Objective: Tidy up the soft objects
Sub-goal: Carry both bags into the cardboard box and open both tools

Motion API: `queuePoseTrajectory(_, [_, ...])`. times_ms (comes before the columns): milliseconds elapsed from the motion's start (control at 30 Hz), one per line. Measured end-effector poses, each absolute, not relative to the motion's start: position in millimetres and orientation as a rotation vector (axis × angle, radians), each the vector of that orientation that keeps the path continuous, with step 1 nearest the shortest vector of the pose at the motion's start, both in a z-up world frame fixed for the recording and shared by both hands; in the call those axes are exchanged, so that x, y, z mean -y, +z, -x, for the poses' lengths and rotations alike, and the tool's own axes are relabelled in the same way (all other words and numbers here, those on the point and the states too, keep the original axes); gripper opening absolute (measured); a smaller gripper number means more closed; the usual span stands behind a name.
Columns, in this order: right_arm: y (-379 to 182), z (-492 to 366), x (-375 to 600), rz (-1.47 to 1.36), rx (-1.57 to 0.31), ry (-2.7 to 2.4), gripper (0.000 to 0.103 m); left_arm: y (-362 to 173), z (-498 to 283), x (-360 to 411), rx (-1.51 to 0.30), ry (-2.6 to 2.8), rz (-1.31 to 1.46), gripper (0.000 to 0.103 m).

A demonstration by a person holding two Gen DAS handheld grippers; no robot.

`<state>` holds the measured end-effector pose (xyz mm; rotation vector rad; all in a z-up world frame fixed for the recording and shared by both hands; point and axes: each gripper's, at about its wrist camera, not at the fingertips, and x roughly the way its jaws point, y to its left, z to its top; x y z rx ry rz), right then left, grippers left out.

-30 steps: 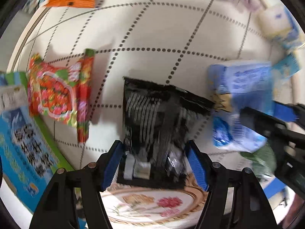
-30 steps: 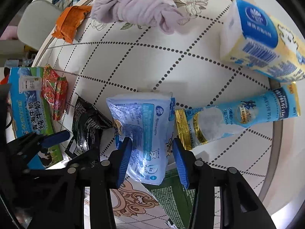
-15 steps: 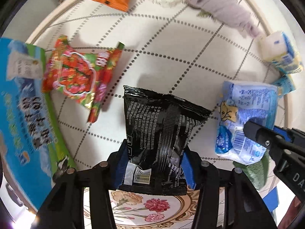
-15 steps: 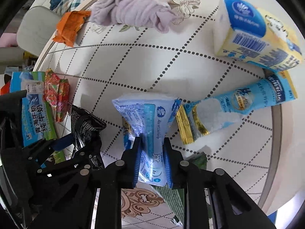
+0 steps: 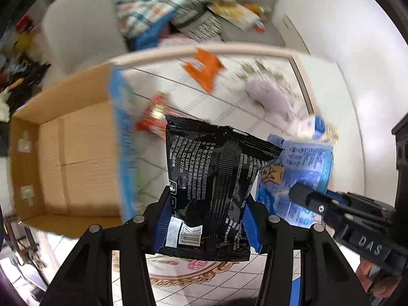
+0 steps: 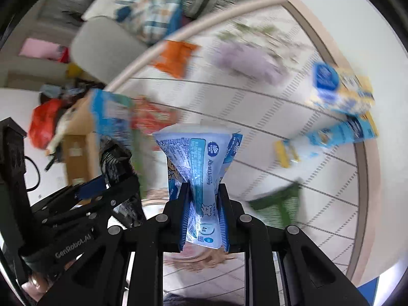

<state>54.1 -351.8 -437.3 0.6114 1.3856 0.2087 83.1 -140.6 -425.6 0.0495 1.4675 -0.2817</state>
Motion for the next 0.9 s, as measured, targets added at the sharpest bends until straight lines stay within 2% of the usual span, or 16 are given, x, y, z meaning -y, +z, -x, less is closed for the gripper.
queuePoseTrajectory(200, [-378,-96,258,-0.515,-1.332,0.342,0.022,-358,-133,65,-1.416,-0.153,-0.001,0.047])
queuePoseTrajectory(367, [-369,-137,170,-0.46,-1.346,0.39,0.022,-341,-165,-9,-1.426,-0.088,0.017,0.047])
queuePoseTrajectory(500, [-390,-177,103,-0.402,-1.387,0.371,0.022,-363,-195,-65,-1.473,-0.065,-0.001,0.047])
queuePoseTrajectory(667, [-435,-222,43,-0.361,-1.44,0.36,0.022,-420,-243,-118,-1.56,-0.046,0.021,0.047])
queuePoseTrajectory(900, [-508,-269,9,-0.358,-1.529,0.341,0.022,-486,-283,-145,-1.645,-0.099,0.09,0.048])
